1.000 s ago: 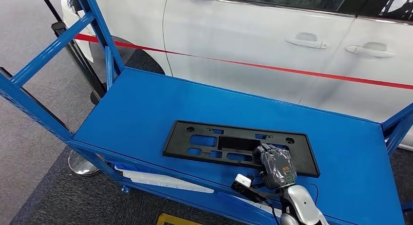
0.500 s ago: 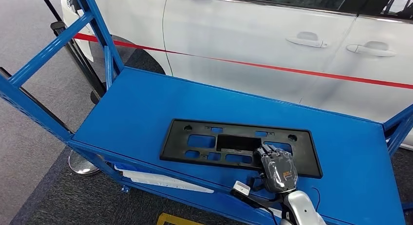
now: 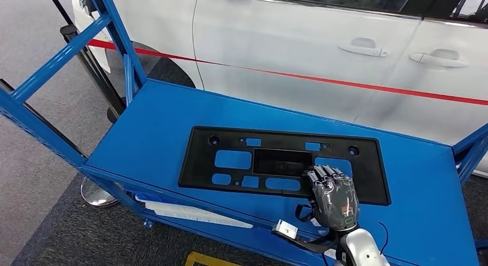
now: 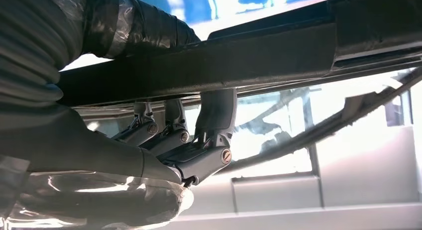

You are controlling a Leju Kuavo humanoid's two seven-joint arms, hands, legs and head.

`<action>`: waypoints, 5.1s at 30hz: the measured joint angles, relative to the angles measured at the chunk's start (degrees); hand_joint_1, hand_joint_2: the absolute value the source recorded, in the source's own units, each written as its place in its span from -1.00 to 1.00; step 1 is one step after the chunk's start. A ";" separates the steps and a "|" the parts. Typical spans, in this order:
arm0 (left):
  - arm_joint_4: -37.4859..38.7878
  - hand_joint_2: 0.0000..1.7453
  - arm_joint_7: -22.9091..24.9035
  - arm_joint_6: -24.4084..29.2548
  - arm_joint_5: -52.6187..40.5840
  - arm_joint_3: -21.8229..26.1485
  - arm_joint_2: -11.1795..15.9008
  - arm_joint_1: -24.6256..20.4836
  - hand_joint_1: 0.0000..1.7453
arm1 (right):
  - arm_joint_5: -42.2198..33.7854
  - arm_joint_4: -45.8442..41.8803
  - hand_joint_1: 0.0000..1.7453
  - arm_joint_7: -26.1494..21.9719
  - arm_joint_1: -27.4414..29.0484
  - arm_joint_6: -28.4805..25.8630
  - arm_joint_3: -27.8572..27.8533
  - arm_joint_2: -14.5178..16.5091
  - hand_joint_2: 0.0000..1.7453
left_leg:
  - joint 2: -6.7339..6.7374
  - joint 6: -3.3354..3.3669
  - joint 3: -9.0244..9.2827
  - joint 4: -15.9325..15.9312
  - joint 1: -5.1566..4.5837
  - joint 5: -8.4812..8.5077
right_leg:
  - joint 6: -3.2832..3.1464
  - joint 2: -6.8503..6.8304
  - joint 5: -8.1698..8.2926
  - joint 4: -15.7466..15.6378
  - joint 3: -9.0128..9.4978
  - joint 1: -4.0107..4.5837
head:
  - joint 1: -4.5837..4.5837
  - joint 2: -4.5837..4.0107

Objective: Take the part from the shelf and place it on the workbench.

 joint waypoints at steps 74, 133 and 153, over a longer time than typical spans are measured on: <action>0.61 -1.00 -3.60 -0.39 1.97 1.03 0.56 -0.23 -1.00 | -2.07 -5.20 1.00 -1.77 -0.57 2.31 2.04 -3.28 1.00 | 0.21 1.47 0.86 -2.41 0.24 0.85 | 1.21 -0.65 0.14 16.66 -12.74 -0.32 | 0.00 0.00; 1.83 -1.00 -4.88 -2.55 3.92 2.46 2.93 -0.83 -1.00 | -0.42 -2.69 1.00 -0.97 -5.92 6.60 6.32 0.76 1.00 | -0.56 0.91 -1.73 -1.37 -0.04 2.63 | 0.47 -2.49 -3.23 13.39 -9.34 -0.33 | -0.07 0.00; 2.30 -1.00 -4.71 -3.37 6.16 3.45 4.98 0.05 -1.00 | 1.39 -2.43 1.00 -0.91 -5.30 6.48 8.36 3.70 1.00 | 3.51 -1.71 -4.32 4.15 0.17 1.14 | -1.08 -5.50 2.89 2.33 -5.07 -0.21 | -0.13 0.00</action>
